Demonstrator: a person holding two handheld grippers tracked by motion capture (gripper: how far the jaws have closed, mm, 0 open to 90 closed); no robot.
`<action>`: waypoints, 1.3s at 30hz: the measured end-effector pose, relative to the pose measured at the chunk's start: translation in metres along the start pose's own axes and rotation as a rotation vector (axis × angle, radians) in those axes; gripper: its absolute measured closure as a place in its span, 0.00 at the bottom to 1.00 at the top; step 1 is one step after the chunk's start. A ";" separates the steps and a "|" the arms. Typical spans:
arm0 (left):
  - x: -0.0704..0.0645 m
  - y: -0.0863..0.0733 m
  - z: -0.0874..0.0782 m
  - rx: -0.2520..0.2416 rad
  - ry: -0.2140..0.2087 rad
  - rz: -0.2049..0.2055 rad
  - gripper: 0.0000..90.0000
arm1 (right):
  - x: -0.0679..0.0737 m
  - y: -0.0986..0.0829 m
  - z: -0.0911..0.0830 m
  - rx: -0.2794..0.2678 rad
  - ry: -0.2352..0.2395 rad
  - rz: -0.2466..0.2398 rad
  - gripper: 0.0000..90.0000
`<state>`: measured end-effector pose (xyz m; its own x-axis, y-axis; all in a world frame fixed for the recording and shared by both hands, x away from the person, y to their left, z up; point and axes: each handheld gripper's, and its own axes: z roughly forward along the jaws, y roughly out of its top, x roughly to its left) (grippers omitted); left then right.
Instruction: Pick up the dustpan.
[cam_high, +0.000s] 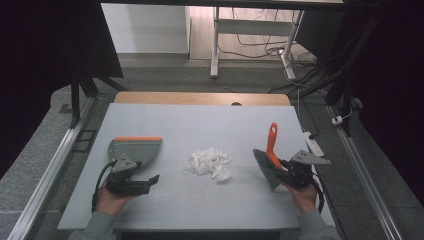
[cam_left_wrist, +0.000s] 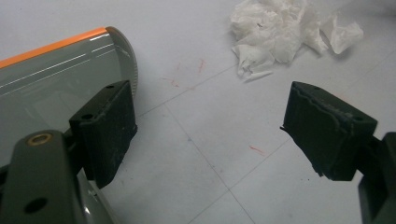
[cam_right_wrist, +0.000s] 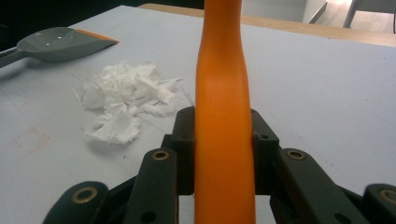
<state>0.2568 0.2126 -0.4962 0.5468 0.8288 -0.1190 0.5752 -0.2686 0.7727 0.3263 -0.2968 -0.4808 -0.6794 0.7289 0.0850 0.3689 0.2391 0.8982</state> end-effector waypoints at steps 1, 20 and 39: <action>0.000 0.000 0.000 0.001 -0.001 0.002 0.20 | 0.000 0.000 0.000 0.001 -0.003 -0.005 0.78; 0.001 0.003 -0.003 -0.006 0.011 0.004 0.20 | 0.004 0.003 0.001 -0.002 0.002 -0.015 0.78; -0.002 0.015 -0.008 -0.016 0.013 -0.008 0.20 | 0.004 0.004 0.003 -0.007 0.002 -0.015 0.78</action>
<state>0.2598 0.2104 -0.4793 0.5345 0.8370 -0.1170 0.5692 -0.2542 0.7819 0.3264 -0.2912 -0.4784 -0.6862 0.7238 0.0725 0.3543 0.2456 0.9023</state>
